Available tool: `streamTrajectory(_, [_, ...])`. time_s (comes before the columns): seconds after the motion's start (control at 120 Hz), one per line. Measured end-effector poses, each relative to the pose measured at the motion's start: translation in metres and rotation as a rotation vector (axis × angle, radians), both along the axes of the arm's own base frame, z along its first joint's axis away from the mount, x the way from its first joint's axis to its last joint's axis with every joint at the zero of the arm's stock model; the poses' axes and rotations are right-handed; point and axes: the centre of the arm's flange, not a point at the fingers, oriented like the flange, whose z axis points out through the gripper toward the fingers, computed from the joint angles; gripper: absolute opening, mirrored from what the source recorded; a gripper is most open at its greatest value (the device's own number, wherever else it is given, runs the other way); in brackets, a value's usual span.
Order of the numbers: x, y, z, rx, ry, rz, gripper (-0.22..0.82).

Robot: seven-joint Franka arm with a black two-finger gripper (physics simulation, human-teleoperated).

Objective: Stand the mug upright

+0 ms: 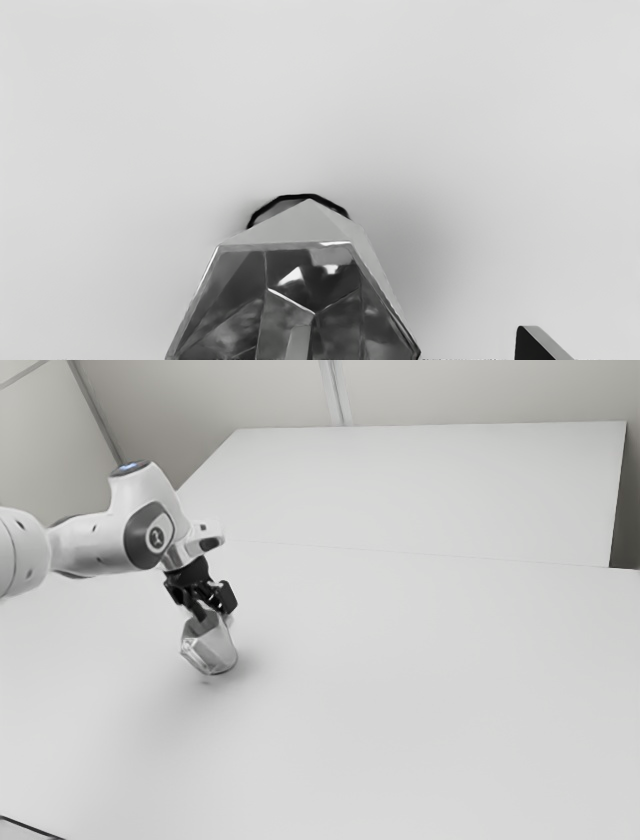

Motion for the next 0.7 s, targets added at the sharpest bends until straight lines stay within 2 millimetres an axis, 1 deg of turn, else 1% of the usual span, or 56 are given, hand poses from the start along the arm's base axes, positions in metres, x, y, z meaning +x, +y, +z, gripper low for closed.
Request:
streamTrajectory(0.067, [0.0,-0.001,0.015,-0.004,-0.013,0.011,0.48])
streamTrajectory(0.108, [0.004,-0.001,0.028,-0.006,-0.023,0.018,0.5])
streamTrajectory(0.225, [0.019,0.001,0.076,-0.011,-0.045,0.028,0.55])
streamTrajectory(0.35, [0.029,0.002,0.13,-0.013,-0.063,0.033,0.57])
streamTrajectory(0.45, [0.035,0.002,0.163,-0.013,-0.066,0.034,0.58])
streamTrajectory(0.617, [0.048,0.004,0.208,-0.008,-0.079,0.038,0.6])
streamTrajectory(0.658, [0.048,0.006,0.216,-0.008,-0.08,0.041,0.6])
streamTrajectory(0.7, [0.047,0.006,0.221,-0.008,-0.074,0.044,0.6])
